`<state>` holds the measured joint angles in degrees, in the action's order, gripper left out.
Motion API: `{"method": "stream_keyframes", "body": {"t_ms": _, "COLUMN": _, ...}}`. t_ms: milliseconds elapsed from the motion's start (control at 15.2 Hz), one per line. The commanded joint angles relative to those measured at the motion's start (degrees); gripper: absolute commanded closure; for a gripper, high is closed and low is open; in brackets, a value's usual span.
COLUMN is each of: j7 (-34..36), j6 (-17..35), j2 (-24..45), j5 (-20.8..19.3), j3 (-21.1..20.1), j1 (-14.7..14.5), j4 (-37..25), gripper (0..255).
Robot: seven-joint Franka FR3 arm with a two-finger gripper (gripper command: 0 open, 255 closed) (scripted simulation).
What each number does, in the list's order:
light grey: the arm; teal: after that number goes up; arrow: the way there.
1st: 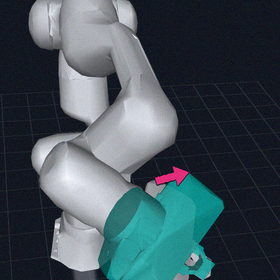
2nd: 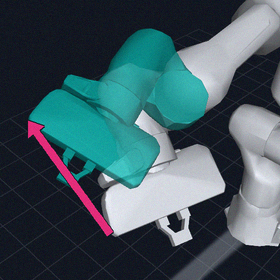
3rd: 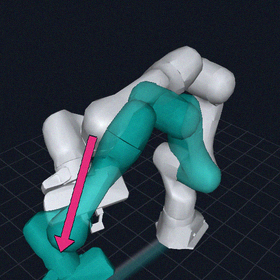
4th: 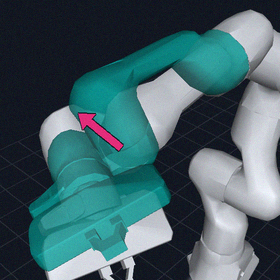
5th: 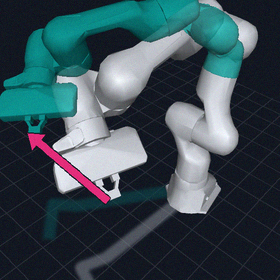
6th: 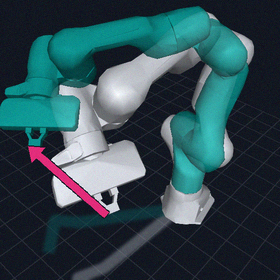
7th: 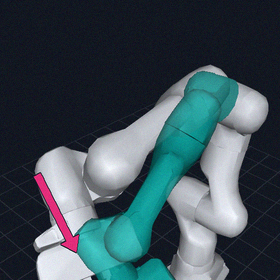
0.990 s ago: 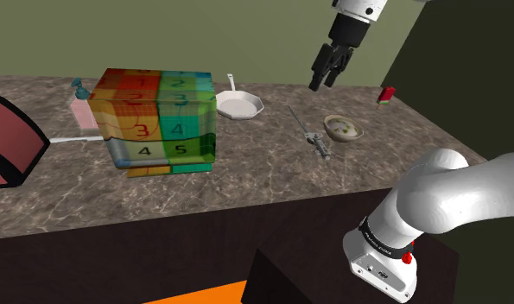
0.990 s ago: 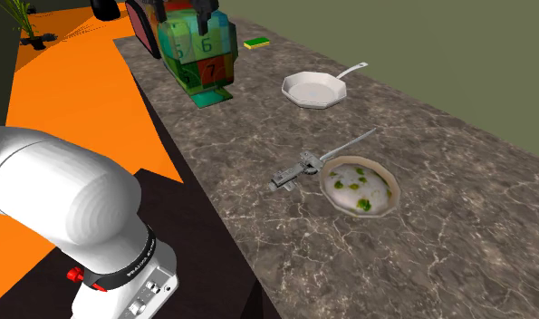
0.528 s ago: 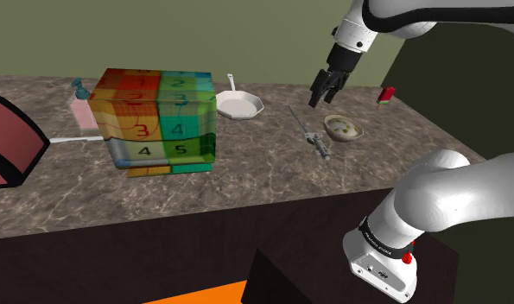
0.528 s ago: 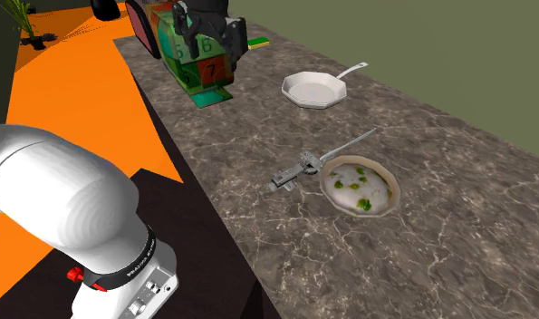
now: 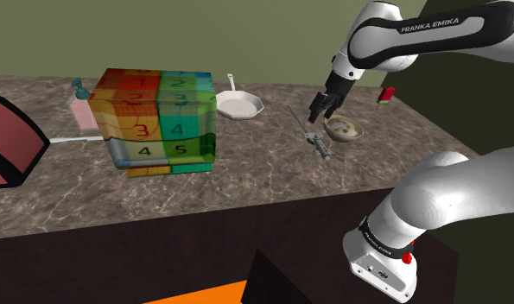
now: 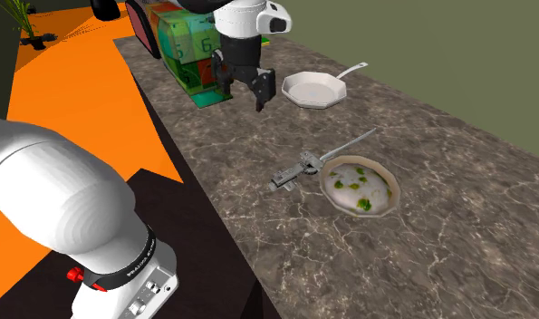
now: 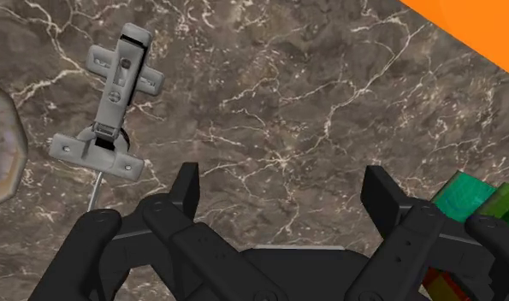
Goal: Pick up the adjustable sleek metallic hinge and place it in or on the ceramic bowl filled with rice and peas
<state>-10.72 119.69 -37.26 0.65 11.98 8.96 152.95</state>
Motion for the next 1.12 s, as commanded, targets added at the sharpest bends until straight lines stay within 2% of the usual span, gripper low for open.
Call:
{"method": "stream_keyframes", "body": {"t_ms": 0, "j7": -1.4, "j6": 4.3, "j2": 2.6, "j5": -0.8, "j3": 1.9, "j1": 1.2, "j4": 1.5, "gripper": 0}}
{"method": "stream_keyframes", "body": {"t_ms": 528, "j7": -7.0, "j6": 20.5, "j2": 15.8, "j5": -0.5, "j3": 9.3, "j1": 3.5, "j4": 4.0, "gripper": 0}}
{"method": "stream_keyframes", "body": {"t_ms": 858, "j7": -13.4, "j6": 29.8, "j2": 26.2, "j5": 4.8, "j3": 14.8, "j1": 2.4, "j4": 3.1, "gripper": 0}}
{"method": "stream_keyframes", "body": {"t_ms": 1056, "j7": -15.6, "j6": 32.6, "j2": 29.1, "j5": 7.8, "j3": 15.4, "j1": 1.0, "j4": 3.3, "gripper": 0}}
